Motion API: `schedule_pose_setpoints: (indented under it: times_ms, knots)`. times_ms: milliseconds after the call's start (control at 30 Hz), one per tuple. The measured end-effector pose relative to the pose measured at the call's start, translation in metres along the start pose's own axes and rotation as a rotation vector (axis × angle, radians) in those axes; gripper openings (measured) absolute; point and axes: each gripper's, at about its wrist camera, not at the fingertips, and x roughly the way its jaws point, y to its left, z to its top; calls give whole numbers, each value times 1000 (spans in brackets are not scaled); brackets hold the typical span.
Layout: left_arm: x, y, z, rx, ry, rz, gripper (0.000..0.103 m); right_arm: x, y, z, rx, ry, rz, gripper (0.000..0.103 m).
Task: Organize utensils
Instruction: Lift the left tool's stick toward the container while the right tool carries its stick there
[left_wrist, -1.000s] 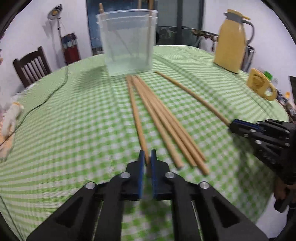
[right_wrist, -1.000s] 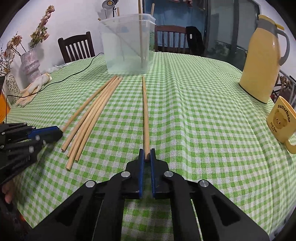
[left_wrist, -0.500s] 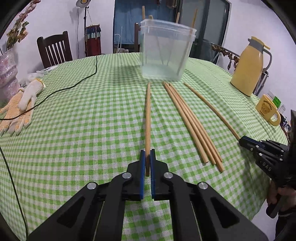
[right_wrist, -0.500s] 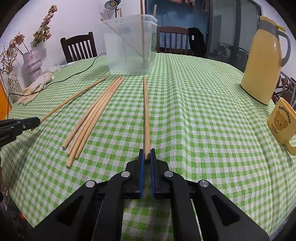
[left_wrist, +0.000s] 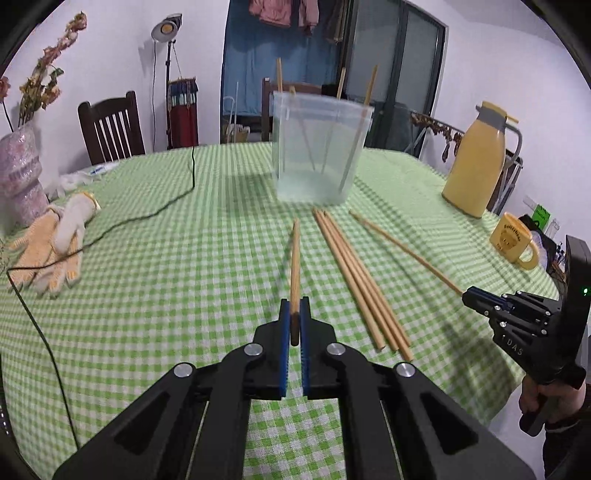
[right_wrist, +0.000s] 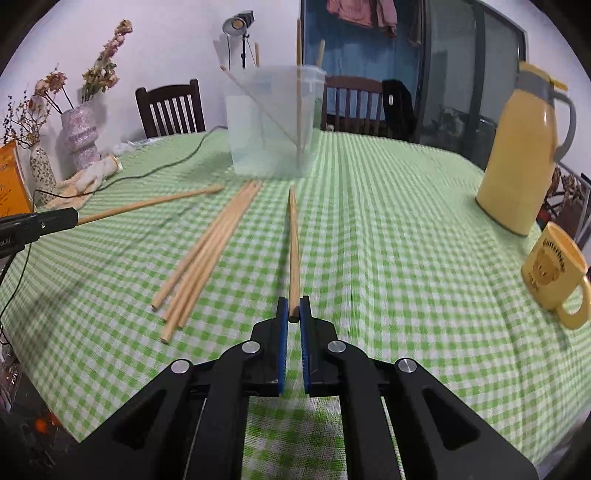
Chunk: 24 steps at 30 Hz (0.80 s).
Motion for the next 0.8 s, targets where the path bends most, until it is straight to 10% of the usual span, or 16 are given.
schedule_pose_setpoints:
  times_ms: [800]
  knots:
    - [-66,-8,31,18,-152,-38,2,-65,13,34,-107,-201,-43,6]
